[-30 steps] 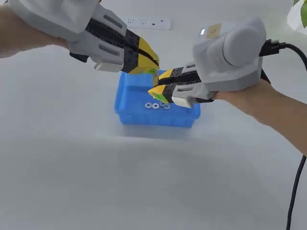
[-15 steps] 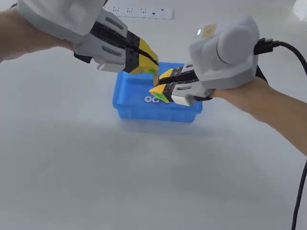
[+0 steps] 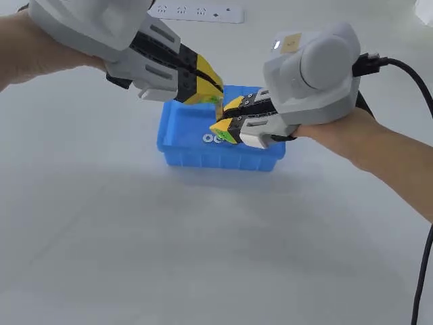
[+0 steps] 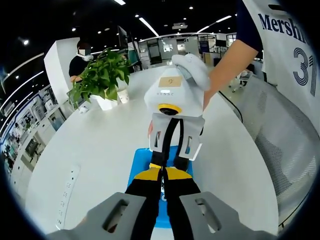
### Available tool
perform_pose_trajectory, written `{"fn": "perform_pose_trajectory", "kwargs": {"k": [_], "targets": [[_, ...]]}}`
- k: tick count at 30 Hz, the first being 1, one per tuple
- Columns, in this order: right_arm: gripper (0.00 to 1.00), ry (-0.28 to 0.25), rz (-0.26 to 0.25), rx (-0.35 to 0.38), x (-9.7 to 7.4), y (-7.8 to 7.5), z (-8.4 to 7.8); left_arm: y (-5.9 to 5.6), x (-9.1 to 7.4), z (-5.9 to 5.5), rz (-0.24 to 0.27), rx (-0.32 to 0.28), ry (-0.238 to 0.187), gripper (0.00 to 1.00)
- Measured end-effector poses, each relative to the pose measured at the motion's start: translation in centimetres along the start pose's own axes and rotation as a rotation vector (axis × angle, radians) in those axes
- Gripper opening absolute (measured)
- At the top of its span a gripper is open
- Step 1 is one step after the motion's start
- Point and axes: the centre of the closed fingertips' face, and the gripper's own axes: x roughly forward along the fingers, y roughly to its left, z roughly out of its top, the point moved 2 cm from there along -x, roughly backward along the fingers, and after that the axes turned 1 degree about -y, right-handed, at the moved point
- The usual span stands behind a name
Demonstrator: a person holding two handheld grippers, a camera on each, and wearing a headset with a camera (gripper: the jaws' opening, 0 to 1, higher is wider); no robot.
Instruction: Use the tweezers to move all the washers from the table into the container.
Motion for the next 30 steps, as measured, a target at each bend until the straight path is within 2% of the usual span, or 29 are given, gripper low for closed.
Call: {"fn": "perform_pose_trajectory", "kwargs": {"k": [5,15,23,30], "targets": [[0.12,-0.011,-0.001,0.003,-0.4,0.1,0.3,-0.1,-0.3,0.4,0.003,0.008,0.0,0.05],[0.12,-0.033,-0.015,-0.029,-1.9,0.5,1.6,-0.6,-1.6,2.0,0.022,0.038,-0.009,0.05],[0.11,-0.046,-0.039,-0.075,-4.1,1.5,3.3,-1.7,-3.3,4.1,0.046,0.068,-0.032,0.05],[0.11,-0.042,-0.046,-0.095,-5.9,2.5,4.0,-2.9,-4.5,4.3,0.066,0.061,-0.033,0.05]]}}
